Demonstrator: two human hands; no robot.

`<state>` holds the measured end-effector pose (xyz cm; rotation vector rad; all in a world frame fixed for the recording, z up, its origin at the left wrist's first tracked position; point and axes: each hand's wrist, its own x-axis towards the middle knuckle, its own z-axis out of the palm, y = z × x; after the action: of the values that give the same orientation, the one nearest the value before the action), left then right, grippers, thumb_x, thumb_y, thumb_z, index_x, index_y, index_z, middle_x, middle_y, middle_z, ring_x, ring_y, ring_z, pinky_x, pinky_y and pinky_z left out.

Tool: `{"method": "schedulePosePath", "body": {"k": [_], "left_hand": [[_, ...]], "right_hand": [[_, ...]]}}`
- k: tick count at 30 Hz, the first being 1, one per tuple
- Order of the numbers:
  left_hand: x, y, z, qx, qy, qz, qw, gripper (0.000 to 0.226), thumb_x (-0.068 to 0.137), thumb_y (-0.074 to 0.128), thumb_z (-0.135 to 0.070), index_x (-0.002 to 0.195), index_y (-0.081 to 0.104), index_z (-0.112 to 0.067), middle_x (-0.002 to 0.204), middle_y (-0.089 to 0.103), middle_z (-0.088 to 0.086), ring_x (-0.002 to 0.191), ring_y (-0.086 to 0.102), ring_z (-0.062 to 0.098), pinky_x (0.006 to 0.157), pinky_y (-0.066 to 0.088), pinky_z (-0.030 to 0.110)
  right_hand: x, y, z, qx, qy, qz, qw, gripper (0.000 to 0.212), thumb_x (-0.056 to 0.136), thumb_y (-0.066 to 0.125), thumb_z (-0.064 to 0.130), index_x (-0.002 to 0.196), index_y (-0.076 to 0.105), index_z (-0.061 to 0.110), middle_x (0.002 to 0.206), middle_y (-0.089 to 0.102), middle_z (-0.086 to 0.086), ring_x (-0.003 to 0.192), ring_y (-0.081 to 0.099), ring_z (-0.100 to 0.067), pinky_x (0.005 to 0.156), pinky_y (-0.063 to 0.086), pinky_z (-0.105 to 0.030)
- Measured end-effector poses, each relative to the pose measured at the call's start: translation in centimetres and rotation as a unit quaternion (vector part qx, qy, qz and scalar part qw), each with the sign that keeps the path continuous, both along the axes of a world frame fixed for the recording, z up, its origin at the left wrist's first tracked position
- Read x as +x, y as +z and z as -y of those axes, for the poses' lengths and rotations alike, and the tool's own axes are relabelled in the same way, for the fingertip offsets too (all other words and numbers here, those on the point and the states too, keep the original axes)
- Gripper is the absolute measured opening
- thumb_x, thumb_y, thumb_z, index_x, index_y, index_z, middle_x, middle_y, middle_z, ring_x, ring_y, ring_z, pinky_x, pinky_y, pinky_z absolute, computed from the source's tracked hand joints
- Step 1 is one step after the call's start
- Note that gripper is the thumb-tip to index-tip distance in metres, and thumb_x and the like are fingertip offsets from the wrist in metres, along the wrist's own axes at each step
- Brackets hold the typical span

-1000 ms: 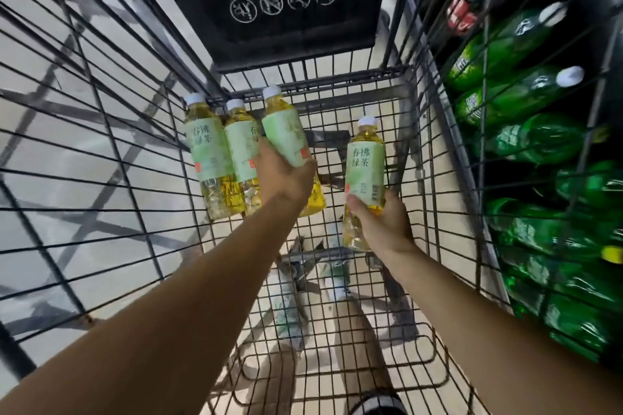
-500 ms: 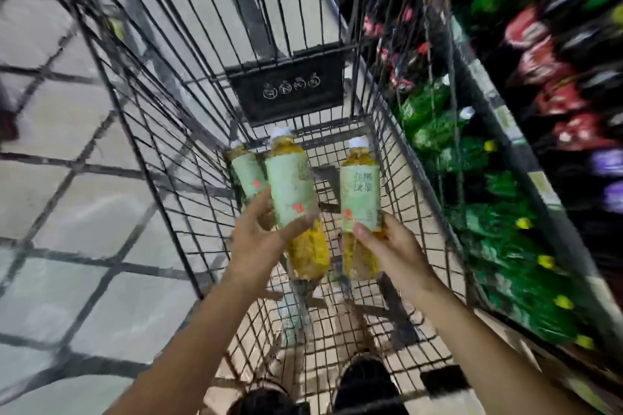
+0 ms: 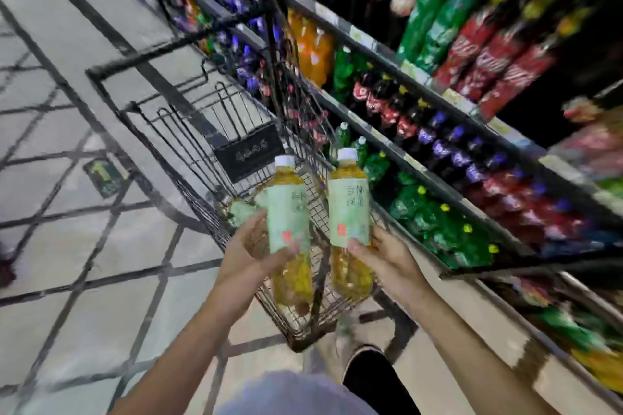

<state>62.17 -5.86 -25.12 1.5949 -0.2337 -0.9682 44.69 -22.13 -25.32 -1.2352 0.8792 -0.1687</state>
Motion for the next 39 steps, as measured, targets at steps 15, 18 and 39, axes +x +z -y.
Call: {"method": "schedulePosePath", "body": {"k": [15, 18, 39], "left_hand": [[-19.9, 8.7, -0.4, -0.093, -0.184, 0.040, 0.978, 0.076, 0.063, 0.083, 0.003, 0.130, 0.060, -0.027, 0.115, 0.074, -0.022, 0.108, 0.070, 0.002, 0.074, 0.059, 0.019], [-26.0, 10.5, -0.4, -0.121, -0.210, 0.056, 0.969, 0.080, 0.060, 0.084, -0.001, 0.132, 0.060, -0.026, 0.120, 0.073, -0.019, 0.112, 0.070, 0.009, 0.077, 0.060, 0.023], [-67.2, 23.1, 7.8, -0.301, -0.458, 0.059, 0.834, 0.076, 0.063, 0.083, -0.001, 0.132, 0.060, -0.022, 0.121, 0.074, -0.008, 0.110, 0.072, 0.015, 0.078, 0.059, 0.022]], "right_hand": [[-25.1, 9.7, -6.4, -0.064, -0.179, 0.077, 0.979, 0.047, 0.083, 0.070, 0.019, 0.129, 0.061, 0.018, 0.123, 0.073, 0.006, 0.117, 0.067, -0.012, 0.092, 0.054, -0.023], [-31.7, 10.5, -8.1, -0.087, -0.204, 0.092, 0.971, 0.048, 0.085, 0.070, 0.020, 0.131, 0.060, 0.019, 0.125, 0.072, 0.006, 0.119, 0.066, -0.013, 0.093, 0.054, -0.024], [-73.6, 22.7, -13.2, -0.287, -0.437, 0.090, 0.847, 0.050, 0.087, 0.074, 0.032, 0.134, 0.059, 0.026, 0.129, 0.069, 0.011, 0.124, 0.062, -0.010, 0.103, 0.051, -0.030]]}}
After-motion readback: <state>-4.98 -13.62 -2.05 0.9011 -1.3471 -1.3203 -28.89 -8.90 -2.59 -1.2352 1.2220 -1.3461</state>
